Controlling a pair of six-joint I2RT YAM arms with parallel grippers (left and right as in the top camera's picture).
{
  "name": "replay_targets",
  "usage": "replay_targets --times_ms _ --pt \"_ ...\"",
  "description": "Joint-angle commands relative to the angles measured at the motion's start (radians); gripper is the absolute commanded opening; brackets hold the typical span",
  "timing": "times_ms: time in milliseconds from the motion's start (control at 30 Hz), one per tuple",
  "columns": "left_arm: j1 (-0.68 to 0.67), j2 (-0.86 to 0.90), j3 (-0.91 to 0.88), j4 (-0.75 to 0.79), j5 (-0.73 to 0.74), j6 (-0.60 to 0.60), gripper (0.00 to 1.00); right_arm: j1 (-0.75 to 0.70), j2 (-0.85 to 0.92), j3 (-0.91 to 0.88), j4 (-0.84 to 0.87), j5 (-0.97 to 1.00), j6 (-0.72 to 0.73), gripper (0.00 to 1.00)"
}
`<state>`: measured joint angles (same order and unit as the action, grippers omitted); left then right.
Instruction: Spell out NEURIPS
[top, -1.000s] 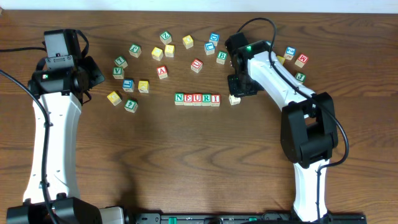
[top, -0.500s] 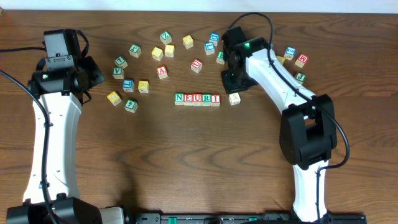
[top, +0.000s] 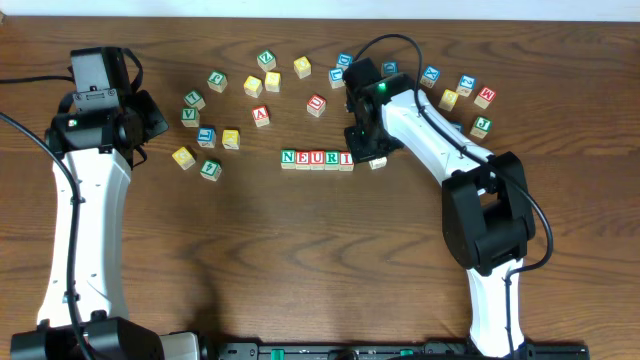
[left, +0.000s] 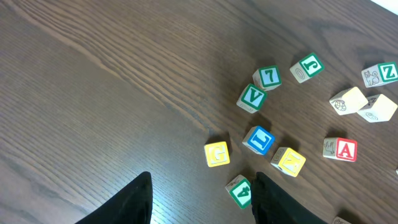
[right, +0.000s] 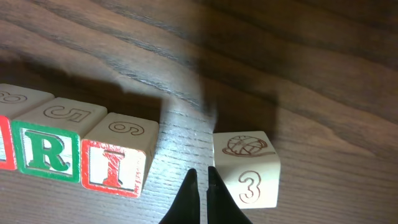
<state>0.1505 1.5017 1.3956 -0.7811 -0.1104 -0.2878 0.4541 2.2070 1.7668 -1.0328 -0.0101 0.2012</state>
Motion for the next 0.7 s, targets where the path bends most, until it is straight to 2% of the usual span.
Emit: replay_targets --times_ms 0,233,667 --pt "0.003 0.004 0.013 0.001 -0.002 -0.002 0.50 0.005 -0.027 -0.026 0.003 -0.003 0.016 0.01" --pt "0.003 0.004 0.013 0.001 -0.002 -0.002 0.50 0.005 -0.027 -0.090 0.014 -0.005 0.031 0.01" --pt "0.003 0.004 0.013 0.001 -0.002 -0.002 0.50 -0.013 -0.044 -0.090 0.020 0.014 0.030 0.01"
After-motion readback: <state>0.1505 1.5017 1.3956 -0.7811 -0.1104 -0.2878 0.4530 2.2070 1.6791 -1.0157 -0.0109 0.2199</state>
